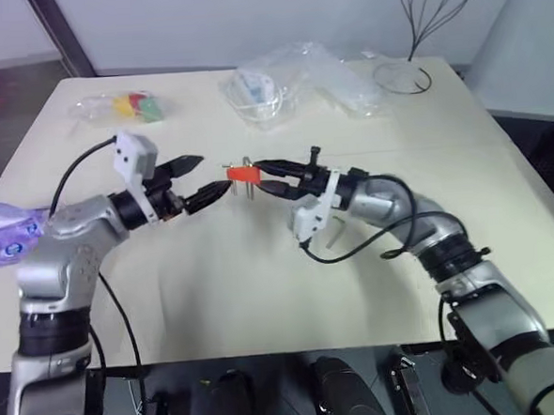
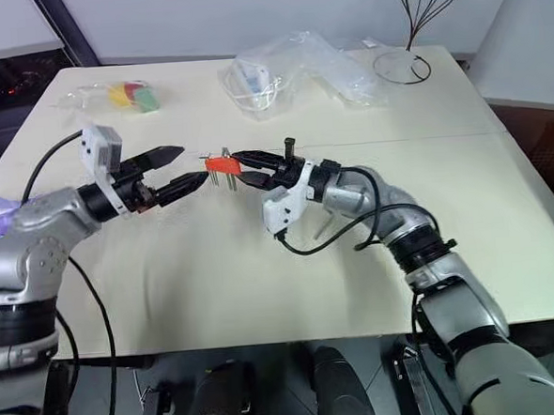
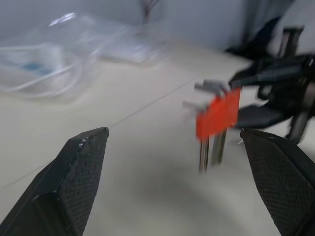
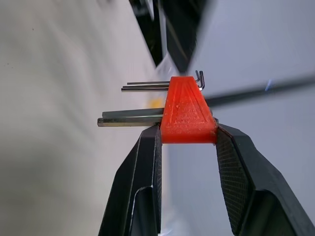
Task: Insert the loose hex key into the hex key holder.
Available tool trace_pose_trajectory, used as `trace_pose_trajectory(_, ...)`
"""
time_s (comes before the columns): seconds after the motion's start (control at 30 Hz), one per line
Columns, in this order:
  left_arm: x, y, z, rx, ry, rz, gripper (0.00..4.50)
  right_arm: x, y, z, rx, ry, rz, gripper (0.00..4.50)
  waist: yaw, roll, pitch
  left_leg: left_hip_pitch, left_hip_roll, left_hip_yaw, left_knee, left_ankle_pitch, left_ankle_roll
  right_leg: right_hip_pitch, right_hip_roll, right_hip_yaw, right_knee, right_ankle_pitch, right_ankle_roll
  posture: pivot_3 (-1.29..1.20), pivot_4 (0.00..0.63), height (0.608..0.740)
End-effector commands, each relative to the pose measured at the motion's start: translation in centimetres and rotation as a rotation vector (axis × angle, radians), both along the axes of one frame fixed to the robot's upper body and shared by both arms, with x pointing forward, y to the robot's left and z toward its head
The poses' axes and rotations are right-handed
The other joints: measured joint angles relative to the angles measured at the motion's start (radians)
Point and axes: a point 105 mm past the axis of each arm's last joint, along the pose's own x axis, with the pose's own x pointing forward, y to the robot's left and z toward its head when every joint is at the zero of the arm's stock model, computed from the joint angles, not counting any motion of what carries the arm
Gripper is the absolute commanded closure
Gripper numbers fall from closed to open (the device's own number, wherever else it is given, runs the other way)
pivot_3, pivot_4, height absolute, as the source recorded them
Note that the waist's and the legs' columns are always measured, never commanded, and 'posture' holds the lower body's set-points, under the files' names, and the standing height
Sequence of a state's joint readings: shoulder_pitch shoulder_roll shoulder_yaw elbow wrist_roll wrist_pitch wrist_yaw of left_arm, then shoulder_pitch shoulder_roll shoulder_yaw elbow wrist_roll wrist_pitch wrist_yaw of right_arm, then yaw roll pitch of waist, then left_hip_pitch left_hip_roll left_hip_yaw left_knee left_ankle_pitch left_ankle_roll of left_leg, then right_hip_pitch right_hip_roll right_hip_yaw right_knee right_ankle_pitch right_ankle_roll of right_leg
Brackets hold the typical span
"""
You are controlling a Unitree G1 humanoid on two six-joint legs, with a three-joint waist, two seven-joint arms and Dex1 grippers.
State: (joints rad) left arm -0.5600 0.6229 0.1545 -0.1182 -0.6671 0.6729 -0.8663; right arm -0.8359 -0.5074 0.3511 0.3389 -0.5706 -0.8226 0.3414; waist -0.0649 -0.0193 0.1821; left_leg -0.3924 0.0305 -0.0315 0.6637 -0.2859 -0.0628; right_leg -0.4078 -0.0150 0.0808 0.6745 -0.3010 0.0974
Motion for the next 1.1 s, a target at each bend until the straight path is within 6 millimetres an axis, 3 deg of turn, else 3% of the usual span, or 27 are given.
trace_pose_trajectory(0.03,-0.7,-1.6,1.4,-0.040,-0.003,-0.134,0.00,-1.2,0.2,2.4,0.011,-0.094,0.071,3.53,-0.003,0.000,0.000,0.000,0.000,0.000,0.000,0.000,0.000,0.000,0.000,0.000,0.000,0.000,0.000,0.00,0.150,0.740)
trace_pose_trajectory(0.57,-1.2,-2.8,1.6,-0.079,0.043,-0.235,0.00,-1.7,-0.4,3.6,-0.014,-0.133,0.096,3.53,-0.003,0.000,0.000,0.001,0.001,0.000,0.000,0.000,0.000,0.000,0.001,0.000,0.001,0.000,0.000,0.00,0.150,0.740)
trace_pose_trajectory(0.67,-1.2,-2.8,1.5,-0.078,0.046,-0.236,0.93,-1.8,-0.3,3.7,-0.015,-0.136,0.102,3.53,-0.004,0.000,0.000,0.001,0.001,0.000,0.000,0.000,0.000,0.000,0.001,0.000,0.001,0.000,0.000,0.00,0.150,0.740)
trace_pose_trajectory(0.9,-1.2,-3.0,1.4,-0.083,0.052,-0.243,4.48,-1.9,-0.2,3.8,-0.020,-0.136,0.111,3.53,-0.003,0.000,0.000,0.001,0.001,0.000,0.000,0.000,0.000,0.000,0.001,0.000,0.001,0.000,0.000,0.00,0.150,0.740)
trace_pose_trajectory(1.1,-1.2,-3.4,1.0,-0.065,0.053,-0.252,4.48,-2.1,-0.1,3.9,-0.022,-0.138,0.114,3.53,-0.003,0.000,0.000,0.001,0.001,0.000,0.000,0.000,0.000,0.000,0.001,0.000,0.001,0.000,0.000,0.00,0.150,0.740)
